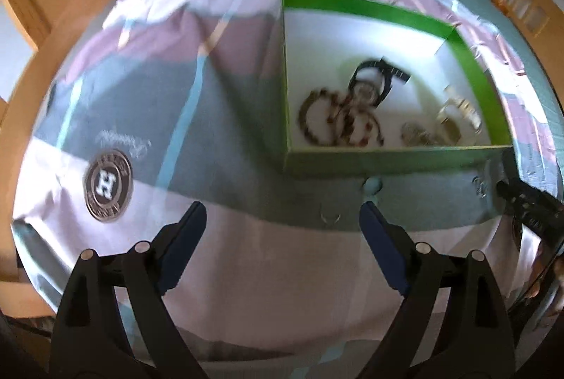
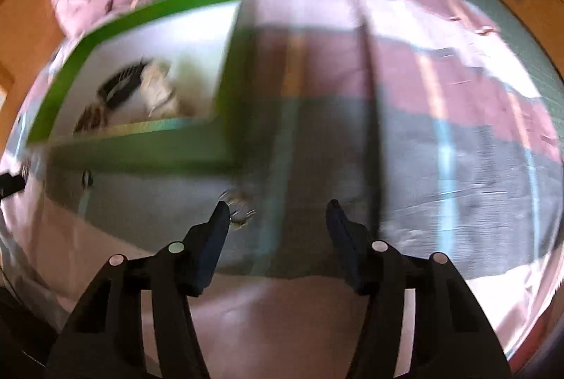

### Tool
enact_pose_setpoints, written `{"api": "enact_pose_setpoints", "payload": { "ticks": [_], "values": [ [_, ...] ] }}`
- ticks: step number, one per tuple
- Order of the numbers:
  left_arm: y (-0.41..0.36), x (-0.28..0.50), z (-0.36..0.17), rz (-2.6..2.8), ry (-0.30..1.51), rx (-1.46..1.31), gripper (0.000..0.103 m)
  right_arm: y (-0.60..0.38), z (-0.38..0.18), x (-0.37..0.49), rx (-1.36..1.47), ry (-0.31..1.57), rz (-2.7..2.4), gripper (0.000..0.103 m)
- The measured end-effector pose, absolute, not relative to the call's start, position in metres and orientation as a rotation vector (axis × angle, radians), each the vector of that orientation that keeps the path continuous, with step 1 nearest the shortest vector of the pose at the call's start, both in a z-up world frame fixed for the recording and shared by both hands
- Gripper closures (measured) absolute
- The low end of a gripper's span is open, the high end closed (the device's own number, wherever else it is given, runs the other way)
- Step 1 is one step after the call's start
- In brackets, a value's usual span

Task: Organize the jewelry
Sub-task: 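Grasp the engraved gold ring with the right tool while the left tool grasps a silver ring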

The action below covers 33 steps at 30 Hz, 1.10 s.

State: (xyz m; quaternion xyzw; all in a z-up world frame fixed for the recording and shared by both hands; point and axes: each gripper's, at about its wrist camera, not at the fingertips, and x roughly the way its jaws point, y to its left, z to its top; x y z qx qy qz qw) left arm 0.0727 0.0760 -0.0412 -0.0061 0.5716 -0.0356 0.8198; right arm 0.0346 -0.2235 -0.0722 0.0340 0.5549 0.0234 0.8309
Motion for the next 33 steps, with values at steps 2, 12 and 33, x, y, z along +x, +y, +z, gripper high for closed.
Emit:
{"api": "enact_pose_setpoints", "payload": {
  "ticks": [2, 12, 33],
  "values": [
    [0.076, 0.075, -0.048, -0.074, 1.246, -0.03, 0.015, -0.207, -0.082, 0.04, 0.014, 1.17, 0.074, 0.046],
    [0.065, 0.076, -0.069, -0.086, 1.288, -0.001, 0.015, -0.14, -0.063, 0.011, -0.109, 1.103, 0.401, 0.045],
    [0.041, 0.072, -0.073, -0.14, 1.274, 0.082, 0.019, -0.122, -0.088, 0.011, -0.174, 1.169, 0.427, 0.046]
  ]
}}
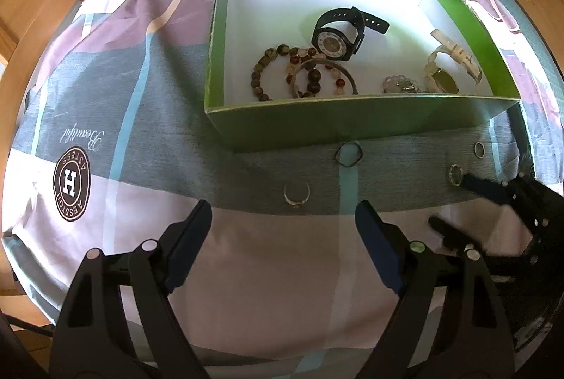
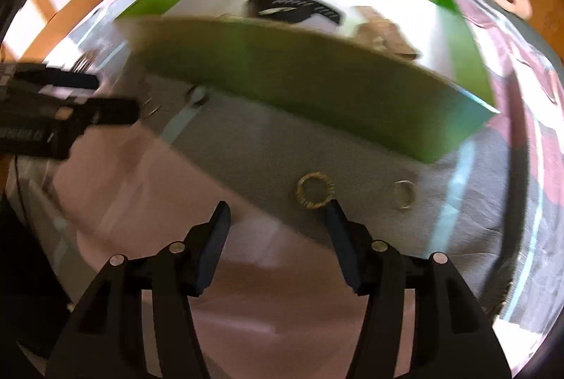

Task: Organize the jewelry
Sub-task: 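Grasp the engraved gold ring with the right tool while the left tool grasps a silver ring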

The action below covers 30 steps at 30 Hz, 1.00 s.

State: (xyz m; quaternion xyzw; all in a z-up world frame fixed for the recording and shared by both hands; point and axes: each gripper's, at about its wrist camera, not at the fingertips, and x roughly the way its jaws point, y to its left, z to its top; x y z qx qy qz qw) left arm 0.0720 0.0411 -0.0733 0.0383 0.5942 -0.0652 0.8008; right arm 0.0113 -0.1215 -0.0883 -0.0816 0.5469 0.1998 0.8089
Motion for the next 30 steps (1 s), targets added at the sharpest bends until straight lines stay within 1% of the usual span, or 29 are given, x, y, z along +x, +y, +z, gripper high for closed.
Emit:
{"api": "enact_pose_setpoints", "payload": {
  "ticks": [8, 9, 11, 12, 13, 15, 17, 19, 20, 22, 23, 27, 30],
  "values": [
    [0.045, 0.073, -0.073, -0.136, 1.274, 0.059, 0.019, -0.137, -0.081, 0.016, -0.122, 1.165, 0.41, 0.046],
    [0.045, 0.073, -0.073, -0.138, 1.276, 0.056, 0.021, -0.135, -0.083, 0.016, -0.126, 1.17, 0.412, 0.046],
    [0.046, 0.074, -0.076, -0.151, 1.294, 0.039, 0.031, -0.128, -0.086, 0.013, -0.143, 1.174, 0.428, 0.048],
    [0.045, 0.074, -0.077, -0.157, 1.301, 0.034, 0.039, -0.123, -0.087, 0.012, -0.16, 1.172, 0.438, 0.051],
    [0.045, 0.075, -0.079, -0.164, 1.311, 0.027, 0.04, -0.119, -0.089, 0.011, -0.18, 1.17, 0.442, 0.055],
    [0.045, 0.075, -0.08, -0.163, 1.313, 0.023, 0.04, -0.117, -0.09, 0.012, -0.19, 1.163, 0.443, 0.055],
    [0.046, 0.075, -0.08, -0.168, 1.313, 0.01, 0.04, -0.116, -0.09, 0.013, -0.184, 1.161, 0.45, 0.06],
    [0.048, 0.076, -0.08, -0.173, 1.315, -0.01, 0.04, -0.116, -0.089, 0.012, -0.174, 1.161, 0.465, 0.061],
    [0.049, 0.076, -0.08, -0.175, 1.315, -0.017, 0.039, -0.116, -0.088, 0.012, -0.166, 1.162, 0.477, 0.061],
    [0.052, 0.076, -0.08, -0.178, 1.315, -0.037, 0.034, -0.116, -0.086, 0.011, -0.153, 1.167, 0.49, 0.061],
    [0.053, 0.077, -0.079, -0.181, 1.313, -0.046, 0.033, -0.117, -0.085, 0.012, -0.155, 1.164, 0.479, 0.061],
    [0.059, 0.079, -0.077, -0.219, 1.303, -0.113, 0.032, -0.13, -0.084, 0.016, -0.112, 1.174, 0.44, 0.06],
    [0.057, 0.081, -0.08, -0.253, 1.305, -0.15, 0.032, -0.132, -0.088, 0.016, -0.094, 1.2, 0.443, 0.057]
  ]
}}
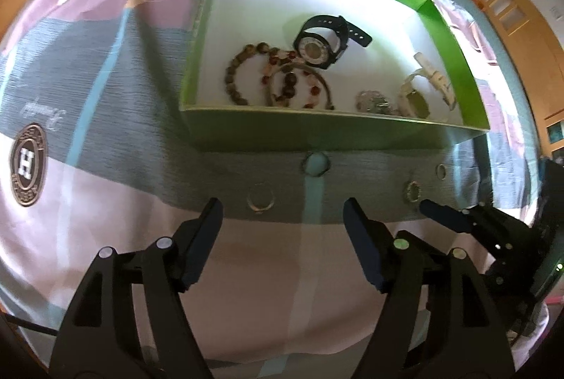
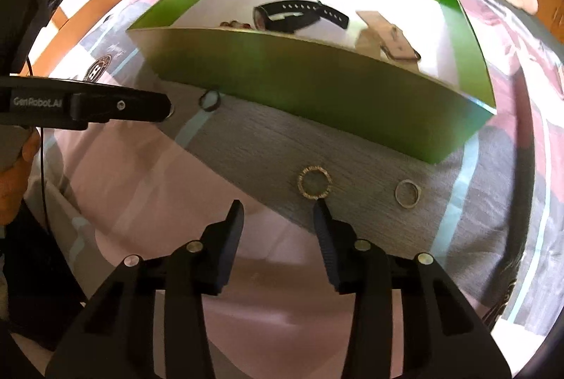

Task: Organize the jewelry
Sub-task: 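Grasp the engraved gold ring with the right tool while the left tool grasps a silver ring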

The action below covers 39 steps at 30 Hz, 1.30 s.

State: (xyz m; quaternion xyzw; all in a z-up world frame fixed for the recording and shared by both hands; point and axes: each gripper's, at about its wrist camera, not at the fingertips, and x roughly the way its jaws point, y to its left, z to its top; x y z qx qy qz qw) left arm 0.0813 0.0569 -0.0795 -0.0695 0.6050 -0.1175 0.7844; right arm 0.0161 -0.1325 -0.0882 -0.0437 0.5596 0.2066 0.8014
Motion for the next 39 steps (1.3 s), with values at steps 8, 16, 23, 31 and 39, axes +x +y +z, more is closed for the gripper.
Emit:
{"api": "enact_pose_setpoints", "payload": {
  "ticks": [8, 16, 23, 31, 39],
  "values": [
    [0.036, 0.088, -0.106, -0.2, 1.349, -0.05, 0.032, -0.118, -0.091, 0.005, -0.205, 1.184, 0.456, 0.053],
    [0.013, 0.085, -0.113, -0.195, 1.348, 0.033, 0.022, -0.117, -0.091, 0.004, -0.221, 1.168, 0.449, 0.053],
    [0.008, 0.086, -0.115, -0.192, 1.342, -0.006, 0.022, -0.142, -0.083, 0.016, -0.129, 1.099, 0.308, 0.053],
    [-0.007, 0.083, -0.122, -0.184, 1.326, 0.091, 0.016, -0.125, -0.095, 0.02, -0.195, 1.06, 0.288, 0.053],
    [-0.01, 0.086, -0.125, -0.194, 1.331, 0.088, 0.015, -0.136, -0.095, 0.023, -0.145, 1.075, 0.301, 0.053]
  ]
}}
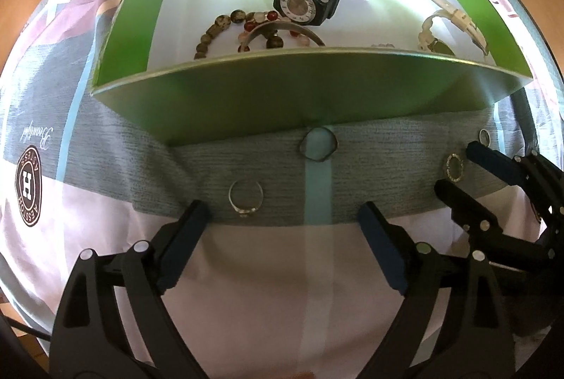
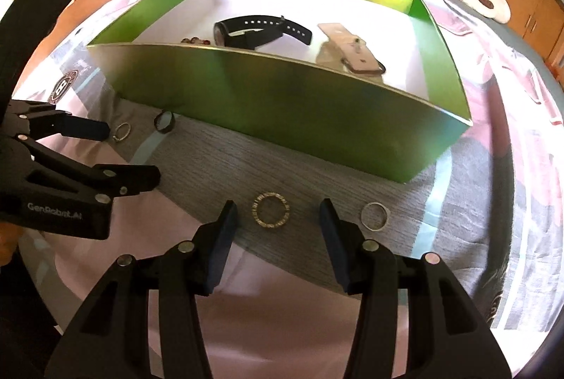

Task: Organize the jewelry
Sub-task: 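Grasp the engraved gold ring with the right tool while the left tool grasps a silver ring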

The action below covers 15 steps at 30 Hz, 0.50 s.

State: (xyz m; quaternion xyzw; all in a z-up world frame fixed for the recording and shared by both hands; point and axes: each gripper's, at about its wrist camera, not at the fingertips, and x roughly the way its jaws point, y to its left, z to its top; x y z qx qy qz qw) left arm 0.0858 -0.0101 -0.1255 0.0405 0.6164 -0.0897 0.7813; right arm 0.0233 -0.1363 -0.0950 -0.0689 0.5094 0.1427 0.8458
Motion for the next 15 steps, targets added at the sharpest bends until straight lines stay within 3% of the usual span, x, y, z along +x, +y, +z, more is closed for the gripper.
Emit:
{"api": "enact_pose_setpoints", "payload": {
  "ticks": [8, 11, 13, 15],
  "values": [
    [-0.006, 0.076, -0.124, -0.162, 1.309, 0.104, 0.015, -0.132, -0.094, 0.02, -0.169, 1.06, 0.302, 0.053],
    [-0.007, 0.073, -0.121, -0.15, 1.295, 0.106, 0.021, -0.13, -0.095, 0.02, -0.184, 1.057, 0.295, 0.053],
    [-0.009, 0.072, -0.115, -0.152, 1.287, 0.107, 0.037, -0.128, -0.095, 0.022, -0.188, 1.058, 0.294, 0.056],
    [-0.005, 0.07, -0.11, -0.153, 1.276, 0.093, 0.054, -0.126, -0.093, 0.021, -0.176, 1.058, 0.319, 0.071]
  ]
}}
